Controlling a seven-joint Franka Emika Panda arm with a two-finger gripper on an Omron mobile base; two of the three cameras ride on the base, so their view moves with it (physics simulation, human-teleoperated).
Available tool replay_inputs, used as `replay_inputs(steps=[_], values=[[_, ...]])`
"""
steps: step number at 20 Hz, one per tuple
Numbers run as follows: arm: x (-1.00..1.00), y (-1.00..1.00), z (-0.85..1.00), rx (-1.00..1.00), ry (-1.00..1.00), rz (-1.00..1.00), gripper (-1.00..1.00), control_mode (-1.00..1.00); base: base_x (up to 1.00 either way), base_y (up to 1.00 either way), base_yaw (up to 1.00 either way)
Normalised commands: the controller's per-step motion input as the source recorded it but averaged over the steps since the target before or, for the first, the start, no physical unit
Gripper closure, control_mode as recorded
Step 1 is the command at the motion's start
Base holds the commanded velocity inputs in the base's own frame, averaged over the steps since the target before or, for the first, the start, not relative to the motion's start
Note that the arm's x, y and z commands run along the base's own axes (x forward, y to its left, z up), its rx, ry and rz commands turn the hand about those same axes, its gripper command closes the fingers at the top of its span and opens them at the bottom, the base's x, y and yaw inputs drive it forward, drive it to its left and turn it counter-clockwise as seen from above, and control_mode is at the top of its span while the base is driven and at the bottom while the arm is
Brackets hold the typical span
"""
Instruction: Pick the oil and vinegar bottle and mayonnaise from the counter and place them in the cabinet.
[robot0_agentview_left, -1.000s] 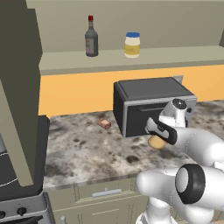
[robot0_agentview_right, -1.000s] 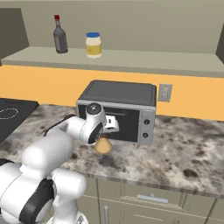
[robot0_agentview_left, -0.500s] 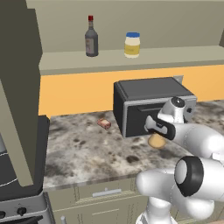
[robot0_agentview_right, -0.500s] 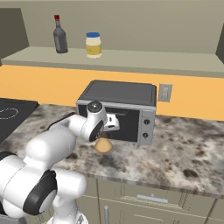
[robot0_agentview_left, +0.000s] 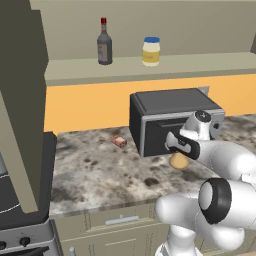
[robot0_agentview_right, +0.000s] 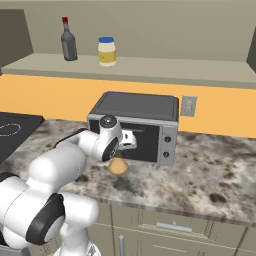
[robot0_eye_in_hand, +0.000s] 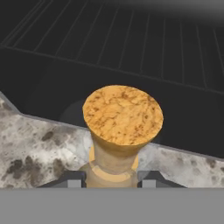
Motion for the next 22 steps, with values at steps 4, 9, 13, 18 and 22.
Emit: replay_inputs(steps=[4, 9, 13, 18, 22], values=[[-0.37, 0.00, 0.28, -0.05, -0.09, 0.00, 1.00, -1.00, 0.00, 0.00, 0.00], [-0.54, 0.00, 0.46, -0.02, -0.10, 0.00, 1.00, -1.00, 0.00, 0.00, 0.00], [-0.41, 0.00, 0.65, 0.00, -0.09, 0.00, 1.00, -1.00, 0.00, 0.00, 0.00], [-0.24, 0.00, 0.77, 0.00, -0.05, -0.02, 1.00, -1.00, 0.00, 0.00, 0.00], [-0.08, 0.00, 0.63, 0.00, 0.00, -0.04, 1.00, -1.00, 0.00, 0.00, 0.00]])
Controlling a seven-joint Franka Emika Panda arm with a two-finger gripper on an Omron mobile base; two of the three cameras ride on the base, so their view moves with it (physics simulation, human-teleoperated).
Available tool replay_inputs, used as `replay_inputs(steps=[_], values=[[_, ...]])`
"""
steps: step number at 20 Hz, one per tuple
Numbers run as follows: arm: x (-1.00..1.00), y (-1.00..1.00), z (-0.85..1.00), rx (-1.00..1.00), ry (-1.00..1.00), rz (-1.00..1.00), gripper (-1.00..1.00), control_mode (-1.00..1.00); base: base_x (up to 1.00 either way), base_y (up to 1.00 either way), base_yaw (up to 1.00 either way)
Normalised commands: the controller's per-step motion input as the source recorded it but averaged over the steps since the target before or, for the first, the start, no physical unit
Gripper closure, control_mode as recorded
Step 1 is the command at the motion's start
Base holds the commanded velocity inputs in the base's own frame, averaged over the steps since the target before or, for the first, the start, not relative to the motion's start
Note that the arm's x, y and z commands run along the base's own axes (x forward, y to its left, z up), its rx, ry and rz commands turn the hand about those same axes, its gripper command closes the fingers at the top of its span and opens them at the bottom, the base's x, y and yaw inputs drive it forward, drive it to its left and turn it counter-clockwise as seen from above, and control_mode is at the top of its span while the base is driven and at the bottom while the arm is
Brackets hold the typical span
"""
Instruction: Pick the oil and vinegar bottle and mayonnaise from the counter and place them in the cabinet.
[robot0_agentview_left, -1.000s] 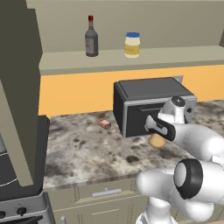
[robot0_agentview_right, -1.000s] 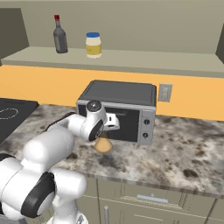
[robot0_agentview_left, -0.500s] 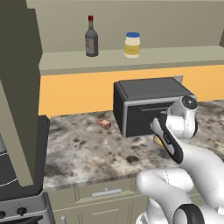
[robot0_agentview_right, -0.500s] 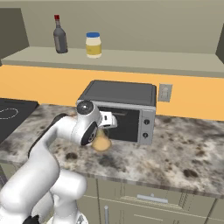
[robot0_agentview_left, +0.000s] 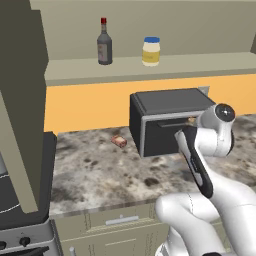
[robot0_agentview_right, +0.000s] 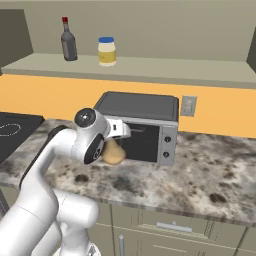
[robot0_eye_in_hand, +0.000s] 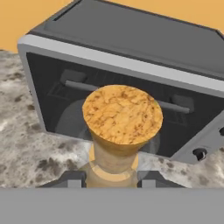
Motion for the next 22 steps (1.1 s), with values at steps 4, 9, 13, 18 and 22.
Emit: replay_inputs(steps=[4, 9, 13, 18, 22], values=[[-0.02, 0.00, 0.48, 0.00, 0.00, -0.04, 1.00, -1.00, 0.00, 0.00, 0.00], [-0.04, -0.01, 0.68, 0.00, 0.00, -0.06, 1.00, -1.00, 0.00, 0.00, 0.00], [-0.08, -0.05, 0.64, 0.00, 0.00, -0.06, 1.00, -1.00, 0.00, 0.00, 0.00], [-0.08, -0.12, 0.59, -0.02, 0.00, -0.06, 1.00, -1.00, 0.00, 0.00, 0.00], [-0.01, -0.20, 0.59, -0.06, -0.03, -0.06, 1.00, -1.00, 0.00, 0.00, 0.00]])
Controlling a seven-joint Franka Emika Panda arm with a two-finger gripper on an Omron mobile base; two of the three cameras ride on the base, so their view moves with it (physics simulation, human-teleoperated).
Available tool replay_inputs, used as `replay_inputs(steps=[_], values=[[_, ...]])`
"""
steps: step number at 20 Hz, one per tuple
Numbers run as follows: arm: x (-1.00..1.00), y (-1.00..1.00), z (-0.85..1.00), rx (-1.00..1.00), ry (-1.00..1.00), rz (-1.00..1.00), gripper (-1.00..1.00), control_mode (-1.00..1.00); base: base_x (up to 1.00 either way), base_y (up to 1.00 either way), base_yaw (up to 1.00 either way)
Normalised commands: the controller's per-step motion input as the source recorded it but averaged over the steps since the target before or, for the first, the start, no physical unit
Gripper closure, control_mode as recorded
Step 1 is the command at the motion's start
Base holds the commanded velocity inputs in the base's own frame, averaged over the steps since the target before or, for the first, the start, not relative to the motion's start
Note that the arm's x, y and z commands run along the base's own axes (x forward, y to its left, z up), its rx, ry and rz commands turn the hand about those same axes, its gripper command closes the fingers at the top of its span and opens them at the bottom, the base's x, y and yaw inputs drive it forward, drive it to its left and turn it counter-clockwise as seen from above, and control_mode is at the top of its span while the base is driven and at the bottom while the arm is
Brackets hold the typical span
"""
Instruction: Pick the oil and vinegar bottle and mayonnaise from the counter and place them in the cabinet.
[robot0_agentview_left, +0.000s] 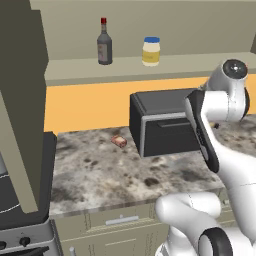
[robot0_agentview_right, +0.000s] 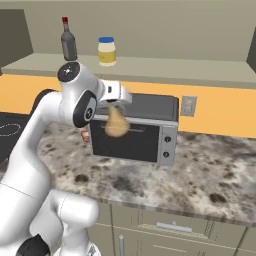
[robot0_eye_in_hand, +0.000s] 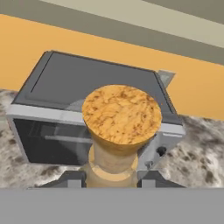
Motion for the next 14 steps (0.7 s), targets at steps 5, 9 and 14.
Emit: replay_inputs(steps=[5, 9, 14], values=[[0.00, -0.22, 0.64, -0.08, -0.10, -0.05, 1.00, -1.00, 0.00, 0.00, 0.00], [0.00, -0.16, 0.61, -0.06, -0.15, -0.04, 1.00, -1.00, 0.00, 0.00, 0.00], [0.00, -0.07, 0.52, -0.03, -0.13, -0.03, 1.00, -1.00, 0.00, 0.00, 0.00]])
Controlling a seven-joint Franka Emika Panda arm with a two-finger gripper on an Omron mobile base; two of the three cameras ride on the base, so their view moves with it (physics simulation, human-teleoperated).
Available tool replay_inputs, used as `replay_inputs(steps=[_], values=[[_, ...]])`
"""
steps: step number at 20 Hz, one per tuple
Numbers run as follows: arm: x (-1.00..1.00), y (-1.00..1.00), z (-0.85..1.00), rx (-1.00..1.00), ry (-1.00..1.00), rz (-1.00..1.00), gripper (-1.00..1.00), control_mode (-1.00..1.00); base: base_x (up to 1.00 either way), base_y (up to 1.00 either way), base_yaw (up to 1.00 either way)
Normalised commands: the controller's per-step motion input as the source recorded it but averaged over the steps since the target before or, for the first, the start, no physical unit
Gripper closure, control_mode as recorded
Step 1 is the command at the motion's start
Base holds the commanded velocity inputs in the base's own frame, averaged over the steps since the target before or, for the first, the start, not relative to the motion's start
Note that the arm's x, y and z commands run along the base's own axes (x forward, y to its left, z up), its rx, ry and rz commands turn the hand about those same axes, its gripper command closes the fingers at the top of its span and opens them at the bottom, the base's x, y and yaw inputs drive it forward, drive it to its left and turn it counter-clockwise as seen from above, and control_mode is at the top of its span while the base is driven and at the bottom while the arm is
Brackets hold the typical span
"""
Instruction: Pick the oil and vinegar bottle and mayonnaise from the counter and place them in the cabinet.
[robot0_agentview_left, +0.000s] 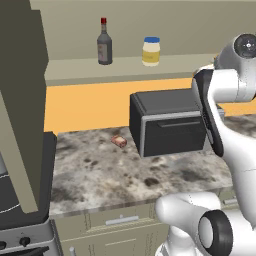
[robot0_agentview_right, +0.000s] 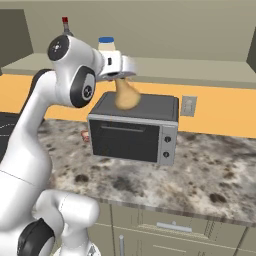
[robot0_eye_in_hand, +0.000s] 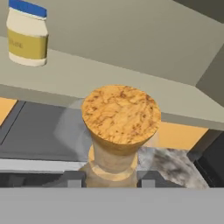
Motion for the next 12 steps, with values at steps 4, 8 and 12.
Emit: replay_inputs(steps=[4, 8, 12], values=[[0.00, 0.00, 0.45, -0.01, -0.11, -0.02, 1.00, -1.00, 0.00, 0.00, 0.00], [0.00, 0.00, 0.46, -0.01, -0.13, -0.01, 1.00, -1.00, 0.00, 0.00, 0.00], [0.01, 0.00, 0.42, 0.00, -0.13, -0.01, 1.00, -1.00, 0.00, 0.00, 0.00]])
